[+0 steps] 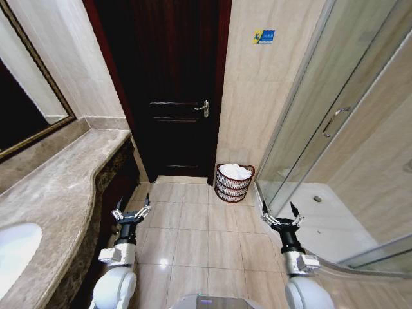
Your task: Discard the used towel into the hamper.
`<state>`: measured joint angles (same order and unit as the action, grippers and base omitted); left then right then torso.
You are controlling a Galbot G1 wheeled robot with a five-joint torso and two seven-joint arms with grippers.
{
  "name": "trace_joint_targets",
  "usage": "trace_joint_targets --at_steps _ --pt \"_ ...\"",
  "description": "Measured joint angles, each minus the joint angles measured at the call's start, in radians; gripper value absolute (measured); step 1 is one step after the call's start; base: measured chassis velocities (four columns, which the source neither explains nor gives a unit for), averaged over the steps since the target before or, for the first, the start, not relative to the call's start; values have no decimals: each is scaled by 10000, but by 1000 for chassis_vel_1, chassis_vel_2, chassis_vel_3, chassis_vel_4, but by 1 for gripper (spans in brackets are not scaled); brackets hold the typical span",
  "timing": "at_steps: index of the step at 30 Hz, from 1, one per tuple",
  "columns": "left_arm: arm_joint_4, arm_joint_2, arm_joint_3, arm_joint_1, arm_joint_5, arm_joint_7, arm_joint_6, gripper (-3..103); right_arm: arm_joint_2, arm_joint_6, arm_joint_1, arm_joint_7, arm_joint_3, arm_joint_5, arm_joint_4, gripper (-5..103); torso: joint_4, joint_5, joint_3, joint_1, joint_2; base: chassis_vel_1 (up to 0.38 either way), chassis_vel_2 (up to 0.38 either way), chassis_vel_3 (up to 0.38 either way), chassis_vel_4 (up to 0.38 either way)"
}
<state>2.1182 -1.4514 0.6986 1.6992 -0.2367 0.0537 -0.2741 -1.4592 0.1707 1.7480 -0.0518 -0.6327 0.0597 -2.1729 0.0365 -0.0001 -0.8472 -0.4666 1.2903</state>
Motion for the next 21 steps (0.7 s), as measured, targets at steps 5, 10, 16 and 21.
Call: trace_joint_targets --at_steps 5,10,16,21 --pt "-29 -66 49 -6 -2 29 -34 100 32 35 26 -3 -137 18 44 100 0 2 0 0 0 61 -71 -87 82" --pt "-132 -140 -64 -104 368 22 -23 100 222 138 23 -6 -316 156 299 100 0 1 1 1 1 72 -78 -66 81" --pt "64 -377 -212 -242 583 0 190 100 343 223 170 -6 -430 334 357 100 -2 1 0 1 0 78 -63 -70 72" --pt "180 -509 -316 -86 738 -37 210 100 373 231 156 1 -413 339 355 100 0 1 0 1 0 73 -75 -72 57"
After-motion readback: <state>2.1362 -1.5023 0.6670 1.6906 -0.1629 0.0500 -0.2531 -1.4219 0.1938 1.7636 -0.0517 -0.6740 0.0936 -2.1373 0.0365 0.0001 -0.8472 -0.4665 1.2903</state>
